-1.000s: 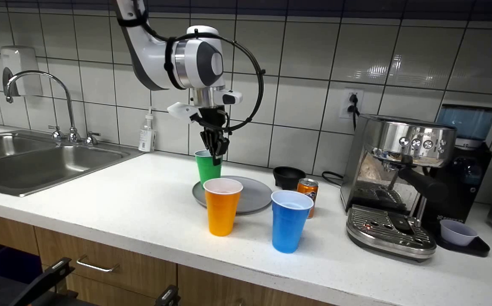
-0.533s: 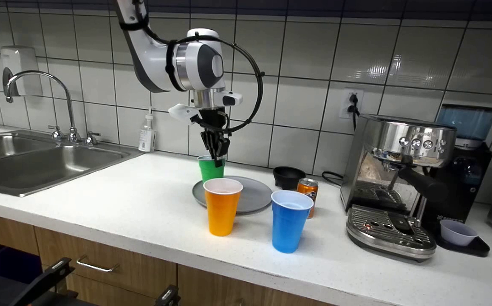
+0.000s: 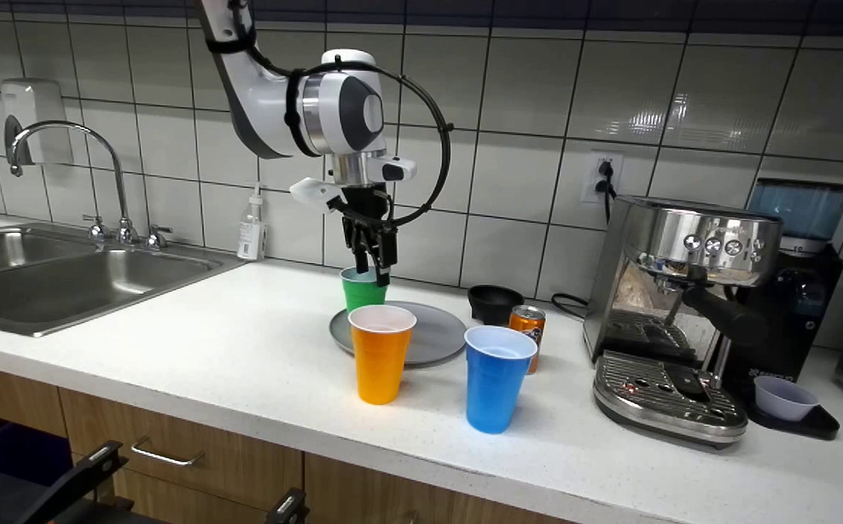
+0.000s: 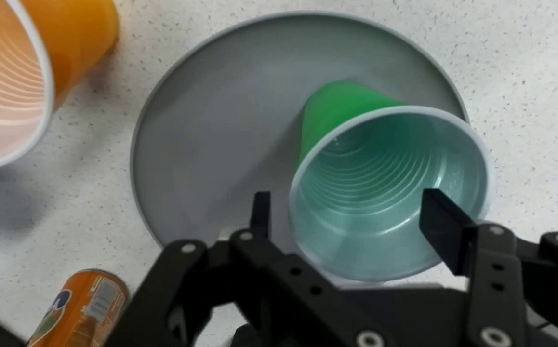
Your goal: Put the cups on the grey plate.
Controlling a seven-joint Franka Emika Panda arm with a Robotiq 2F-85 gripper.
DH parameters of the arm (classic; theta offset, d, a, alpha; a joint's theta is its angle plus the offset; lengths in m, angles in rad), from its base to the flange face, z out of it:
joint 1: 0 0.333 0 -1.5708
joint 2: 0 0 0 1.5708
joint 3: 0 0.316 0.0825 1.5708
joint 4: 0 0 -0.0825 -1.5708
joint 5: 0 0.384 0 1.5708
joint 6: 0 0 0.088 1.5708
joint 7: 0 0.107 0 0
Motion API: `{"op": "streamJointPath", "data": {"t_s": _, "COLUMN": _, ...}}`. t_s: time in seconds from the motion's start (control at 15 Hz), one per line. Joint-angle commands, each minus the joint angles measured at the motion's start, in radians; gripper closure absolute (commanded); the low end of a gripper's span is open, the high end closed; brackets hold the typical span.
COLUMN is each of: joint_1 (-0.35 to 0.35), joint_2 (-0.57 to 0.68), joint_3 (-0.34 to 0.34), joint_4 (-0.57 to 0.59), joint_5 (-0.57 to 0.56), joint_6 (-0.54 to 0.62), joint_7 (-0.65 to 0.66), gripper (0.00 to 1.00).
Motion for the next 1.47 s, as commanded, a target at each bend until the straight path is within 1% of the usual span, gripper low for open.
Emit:
{"op": "streamJointPath", "data": {"t_s": 0.0, "joint_1": 0.005, "joint_2": 0.011, "joint_3": 0.001, "joint_4": 0.024, "joint_5": 0.02, "joint_6": -0.008, "joint_7": 0.009, "gripper": 0.0}}
{"op": "streamJointPath", "data": {"t_s": 0.33, "joint_1": 0.003, "joint_2": 0.014, "joint_3": 0.008, "joint_4": 0.027, "joint_5": 0.048, "joint_6": 0.0, "joint_7": 0.009, "gripper": 0.0}}
{"op": "streamJointPath", "data": {"t_s": 0.4, "joint_1": -0.013, "joint_2": -0.117, "joint_3": -0.004, "joint_4": -0.093, "joint_5": 0.044, "joint_6": -0.001, "joint_7": -0.022, "gripper": 0.0}}
{"op": "streamJointPath", "data": {"t_s": 0.67, "joint_1": -0.031, "joint_2": -0.218, "joint_3": -0.015, "joint_4": -0.173, "joint_5": 0.032, "joint_6": -0.008, "joint_7": -0.02, "gripper": 0.0}}
{"op": "streamJointPath", "data": {"t_s": 1.07, "joint_1": -0.093, "joint_2": -0.389, "joint_3": 0.008, "joint_4": -0.293, "joint_5": 0.029, "joint_6": -0.052, "joint_7": -0.046, "gripper": 0.0}}
{"op": "streamJointPath", "data": {"t_s": 1.4, "joint_1": -0.145, "joint_2": -0.486, "joint_3": 0.03, "joint_4": -0.367, "joint_5": 0.019, "joint_6": -0.119, "joint_7": -0.074, "gripper": 0.0}}
